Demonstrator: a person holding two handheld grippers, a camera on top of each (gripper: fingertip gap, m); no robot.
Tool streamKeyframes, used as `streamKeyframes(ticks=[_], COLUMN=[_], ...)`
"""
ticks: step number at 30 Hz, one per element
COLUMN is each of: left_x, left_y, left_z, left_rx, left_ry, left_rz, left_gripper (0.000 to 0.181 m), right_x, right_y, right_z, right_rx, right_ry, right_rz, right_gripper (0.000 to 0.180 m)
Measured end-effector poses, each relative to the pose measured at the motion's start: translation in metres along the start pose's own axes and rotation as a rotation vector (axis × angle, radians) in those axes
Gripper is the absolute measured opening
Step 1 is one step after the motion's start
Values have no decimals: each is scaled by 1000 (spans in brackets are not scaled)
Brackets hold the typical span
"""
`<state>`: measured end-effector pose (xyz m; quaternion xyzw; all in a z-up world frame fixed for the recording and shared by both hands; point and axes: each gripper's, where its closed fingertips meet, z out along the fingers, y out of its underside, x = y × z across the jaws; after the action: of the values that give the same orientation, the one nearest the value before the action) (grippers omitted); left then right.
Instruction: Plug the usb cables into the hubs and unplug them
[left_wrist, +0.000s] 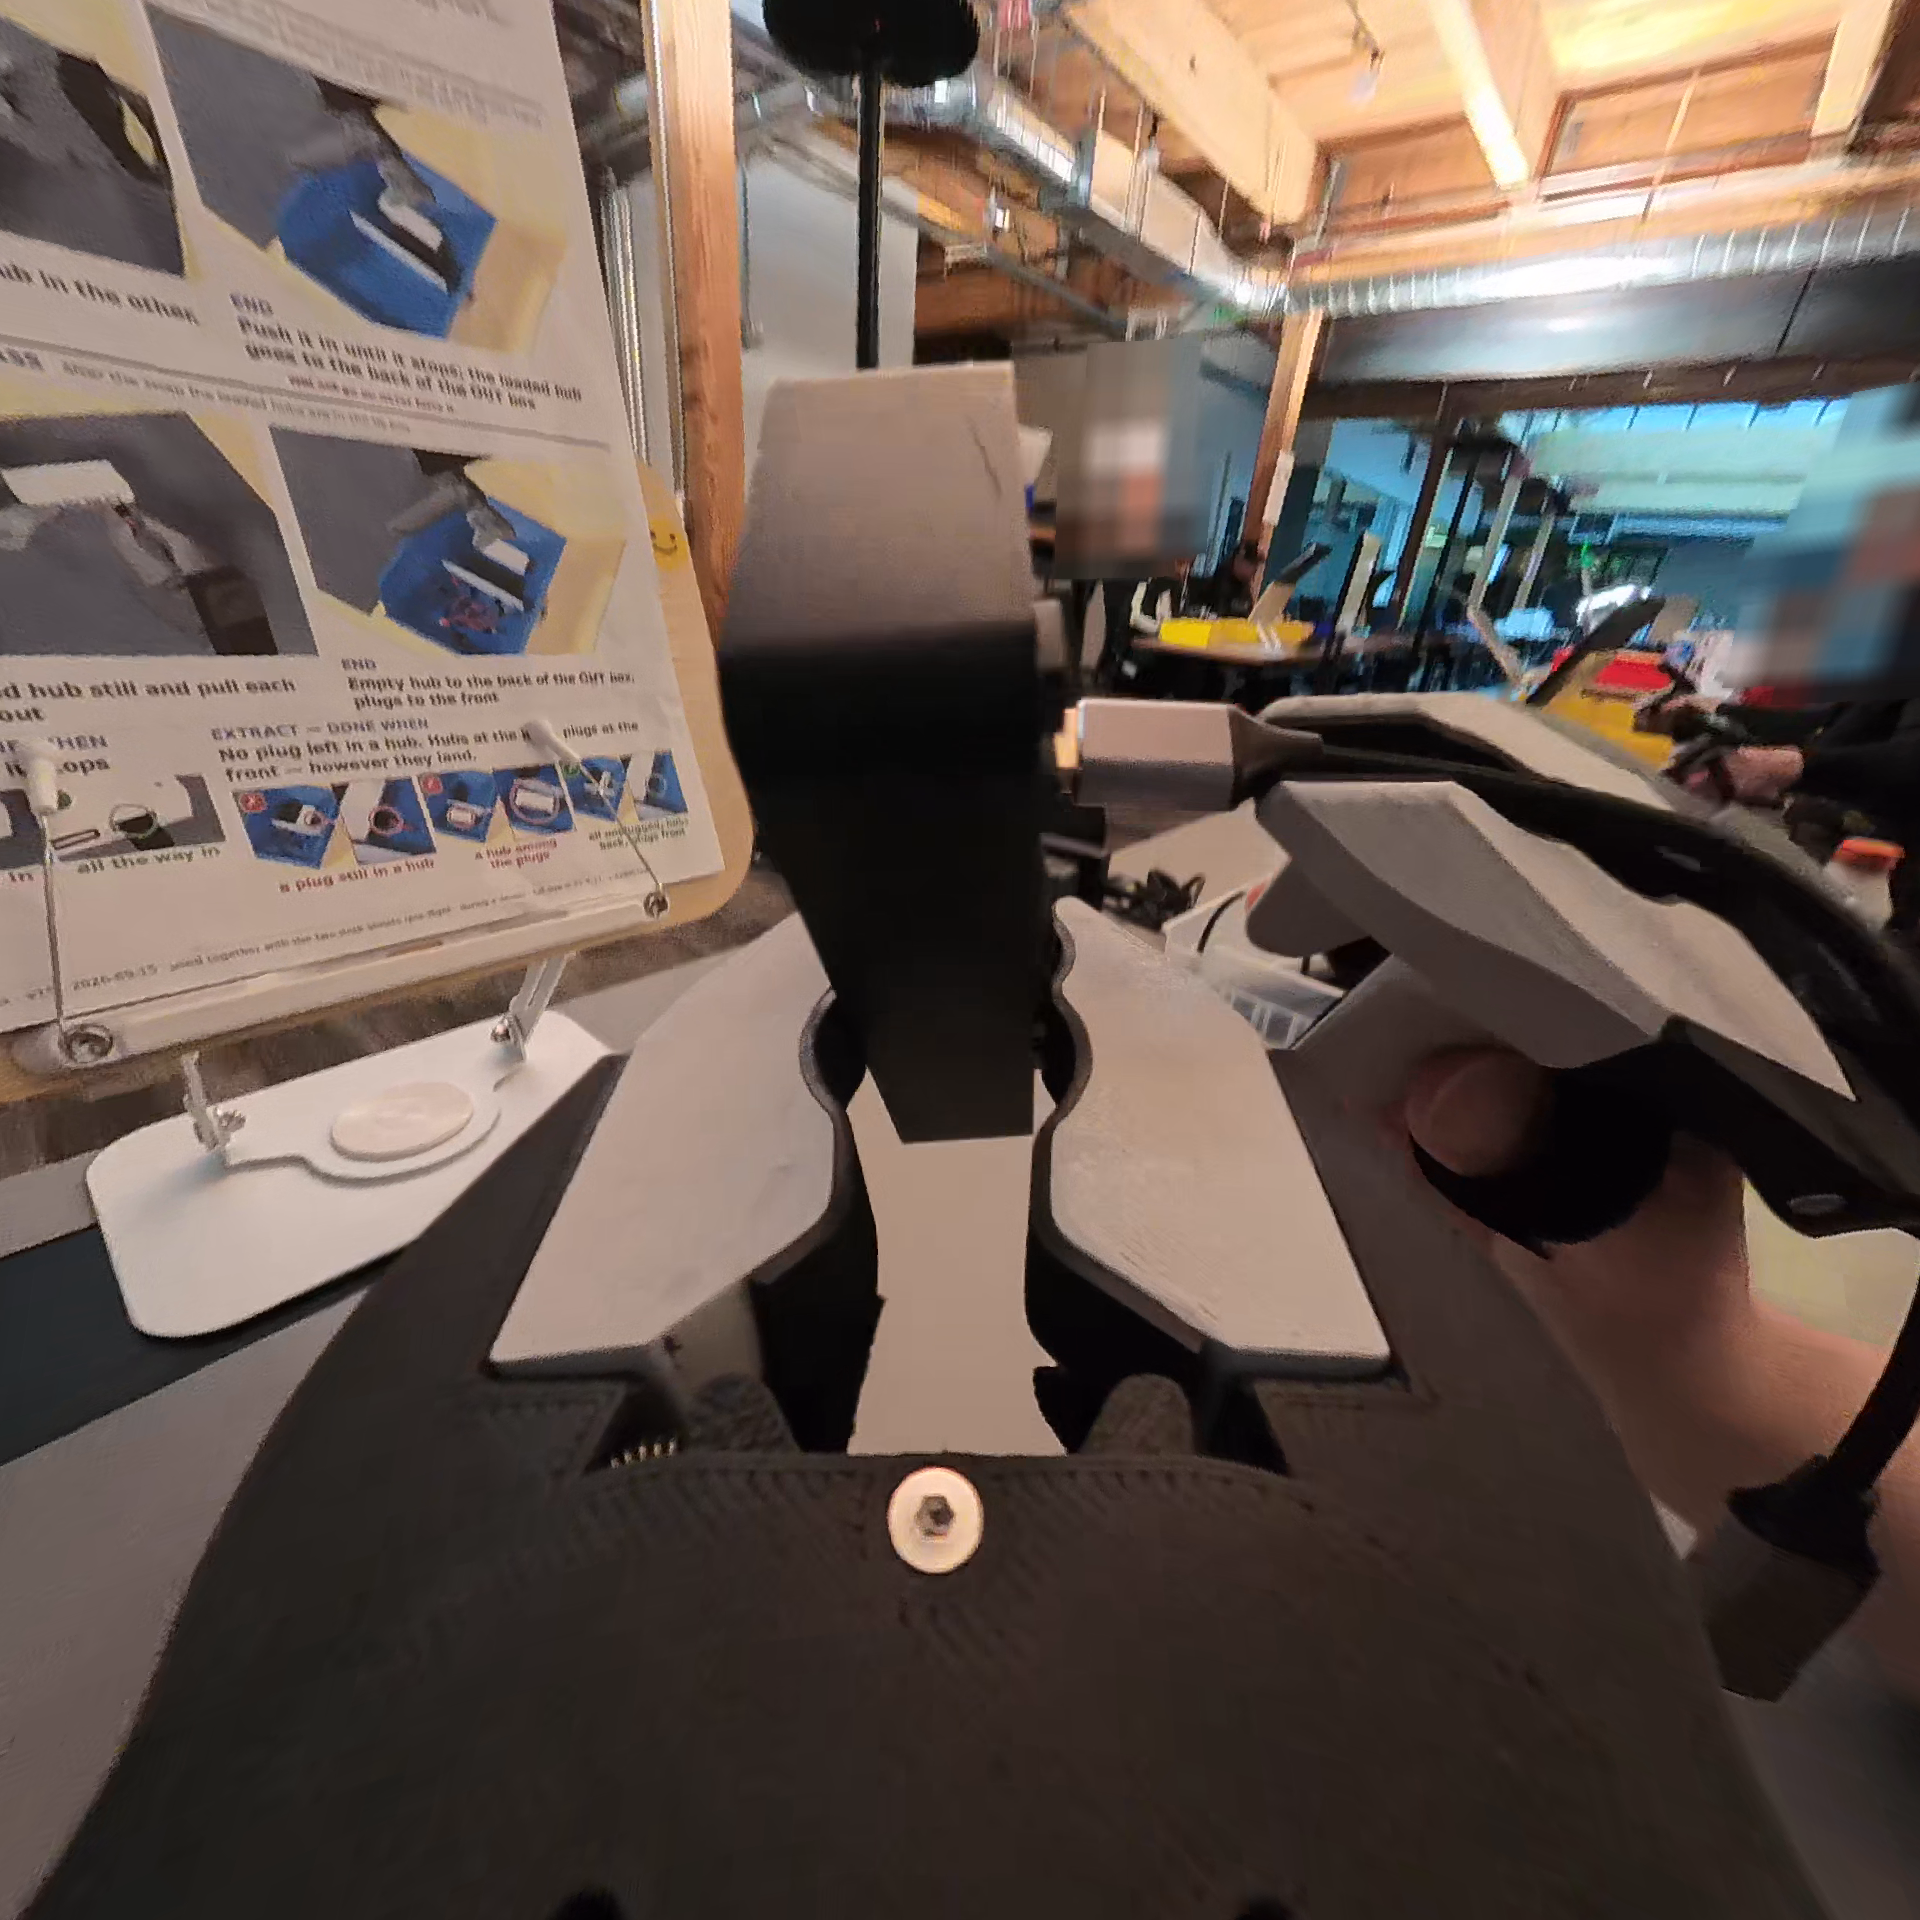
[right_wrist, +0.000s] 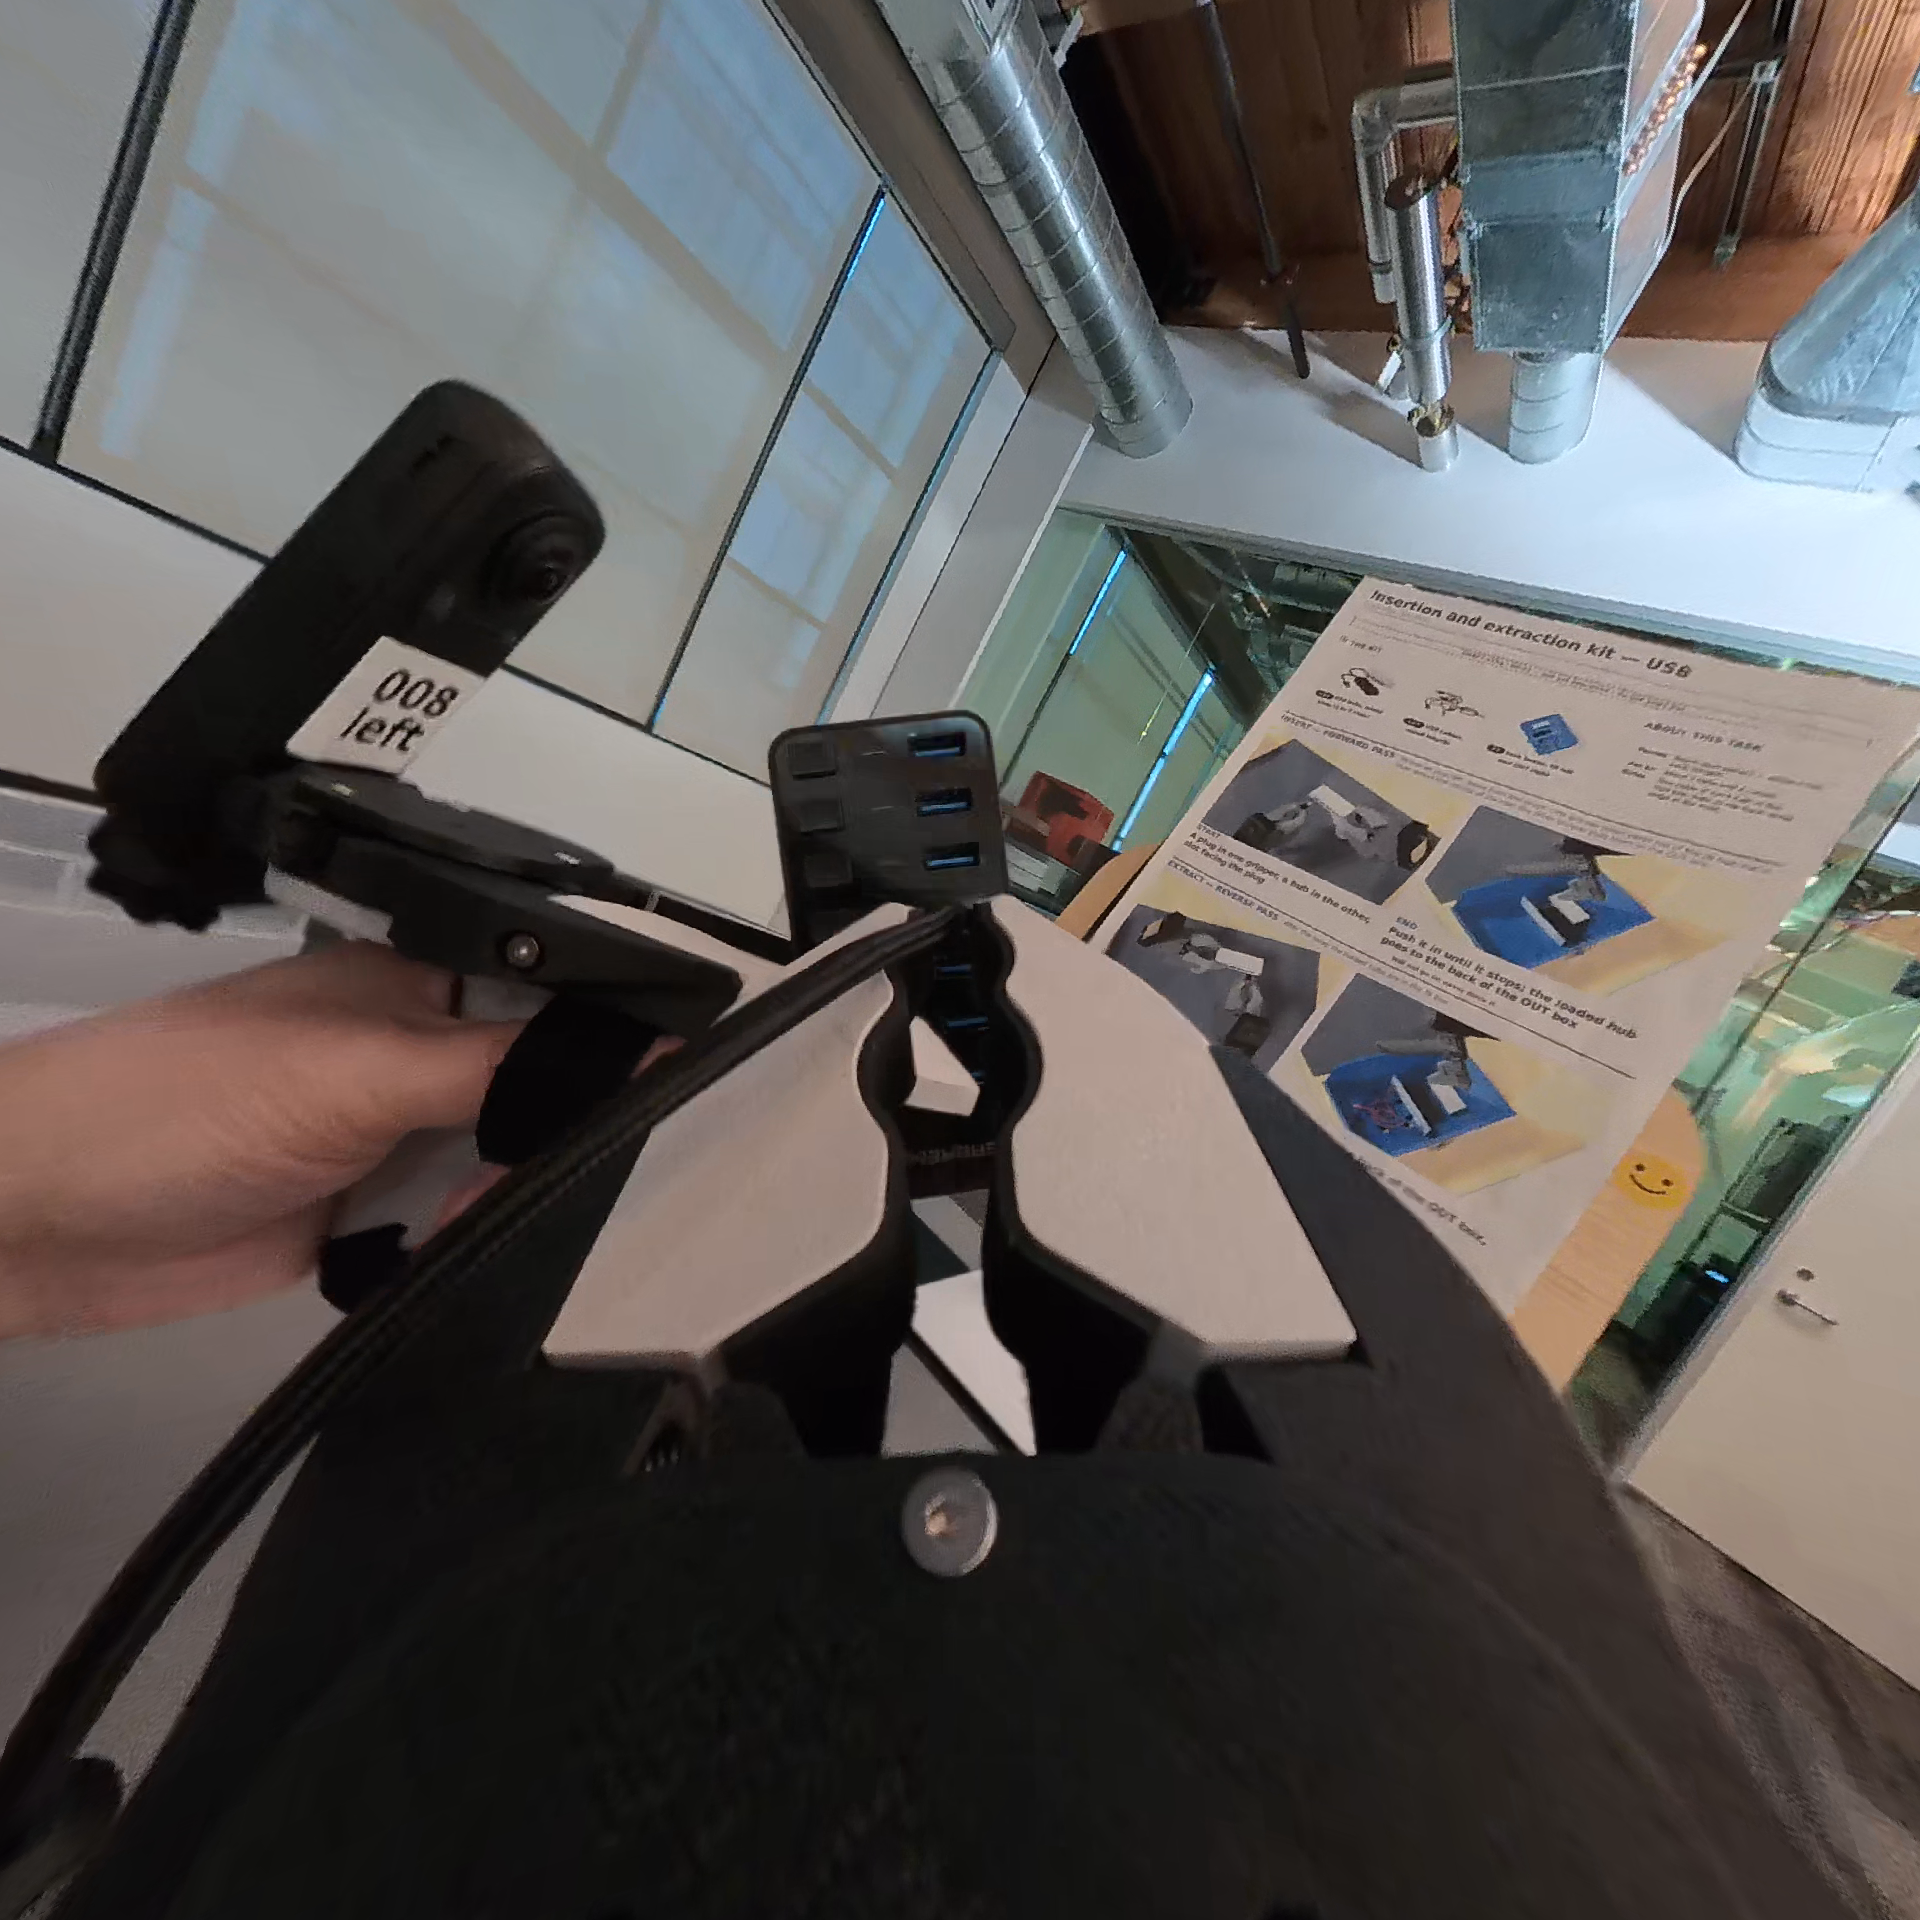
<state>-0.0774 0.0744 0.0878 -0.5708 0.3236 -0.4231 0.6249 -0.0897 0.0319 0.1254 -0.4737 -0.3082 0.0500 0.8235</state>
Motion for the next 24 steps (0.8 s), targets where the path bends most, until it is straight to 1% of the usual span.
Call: streamKeyframes(ticks=[2,4,6,9,12,16,18,24], left_x=[4,5,5,7,5,3,7,10], left_y=[-4,-5,-9,-15,-16,-15,-18,-20], left_z=[-1,-3,-5,-9,-11,-12,-13,-13], left_rx=[23,4,10,20,-3,-40,-26,-26], left_ry=[28,43,24,-5,-27,-80,-60,-94], left_rz=[-11,19,94,181,243,353,343,380], left_gripper=[28,28,28,28,28,28,28,28], right_x=[1,2,1,1,2,3,3,2], right_y=[-2,-3,-6,-12,-11,-11,-13,-13], right_z=[-1,-2,-3,-5,-5,-5,-6,-4], right_rx=[9,8,20,62,75,73,88,76], right_ry=[-16,-34,-59,-91,-115,-125,-131,-131], right_rz=[33,23,26,92,164,177,183,155], right_gripper=[9,9,9,9,9,9,9,10])
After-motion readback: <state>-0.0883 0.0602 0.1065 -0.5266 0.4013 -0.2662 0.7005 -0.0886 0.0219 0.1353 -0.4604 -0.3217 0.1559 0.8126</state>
